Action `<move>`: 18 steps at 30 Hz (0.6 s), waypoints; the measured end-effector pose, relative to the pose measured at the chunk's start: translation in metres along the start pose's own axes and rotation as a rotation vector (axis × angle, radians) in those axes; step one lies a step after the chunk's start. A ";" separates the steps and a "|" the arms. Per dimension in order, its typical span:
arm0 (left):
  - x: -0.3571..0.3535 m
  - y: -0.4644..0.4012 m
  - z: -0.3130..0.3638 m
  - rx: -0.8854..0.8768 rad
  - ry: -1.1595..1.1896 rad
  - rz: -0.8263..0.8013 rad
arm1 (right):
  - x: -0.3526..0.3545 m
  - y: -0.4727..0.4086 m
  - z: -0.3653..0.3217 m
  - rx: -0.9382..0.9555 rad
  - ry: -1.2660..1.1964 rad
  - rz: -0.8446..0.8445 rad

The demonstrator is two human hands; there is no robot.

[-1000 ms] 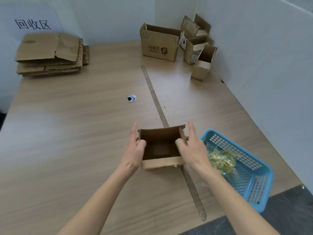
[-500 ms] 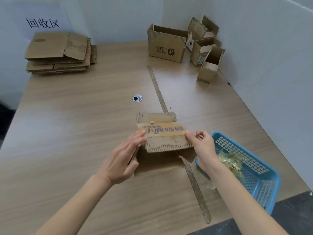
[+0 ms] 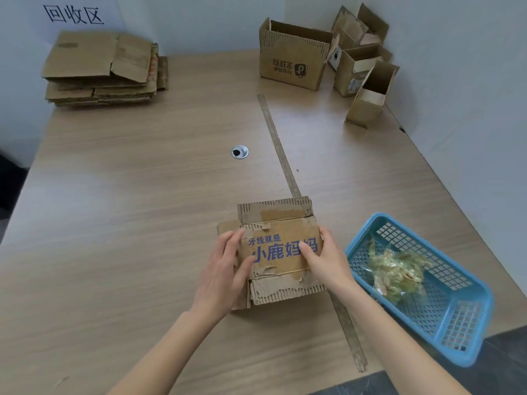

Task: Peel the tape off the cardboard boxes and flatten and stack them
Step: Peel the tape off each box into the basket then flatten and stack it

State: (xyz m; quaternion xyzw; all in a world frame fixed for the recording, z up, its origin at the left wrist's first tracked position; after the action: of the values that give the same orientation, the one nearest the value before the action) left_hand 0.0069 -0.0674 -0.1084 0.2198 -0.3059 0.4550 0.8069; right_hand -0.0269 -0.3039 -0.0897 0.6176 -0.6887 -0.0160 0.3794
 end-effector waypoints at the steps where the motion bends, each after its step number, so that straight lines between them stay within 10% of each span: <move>1: 0.000 -0.005 -0.004 0.032 -0.013 0.005 | -0.001 -0.001 0.001 0.008 -0.001 -0.006; 13: 0.026 -0.078 -0.037 0.304 0.549 -0.468 | 0.008 -0.012 0.014 0.011 0.033 -0.050; 18: 0.015 -0.086 -0.043 0.207 0.472 -0.408 | 0.010 -0.017 0.019 0.012 0.021 -0.044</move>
State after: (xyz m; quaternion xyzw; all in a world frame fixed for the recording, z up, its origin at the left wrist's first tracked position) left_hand 0.0999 -0.0730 -0.1348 0.2462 -0.0120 0.3509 0.9034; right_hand -0.0226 -0.3247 -0.1067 0.6351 -0.6708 -0.0138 0.3826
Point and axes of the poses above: each hand's wrist, its own y-axis away from the middle knuckle, its own x-axis out of the back of the hand, z = x × y, the point moved 1 cm from there along -y, towards the middle knuckle, and after that the axes turned 11 degrees about -z, right-handed, at the moved point
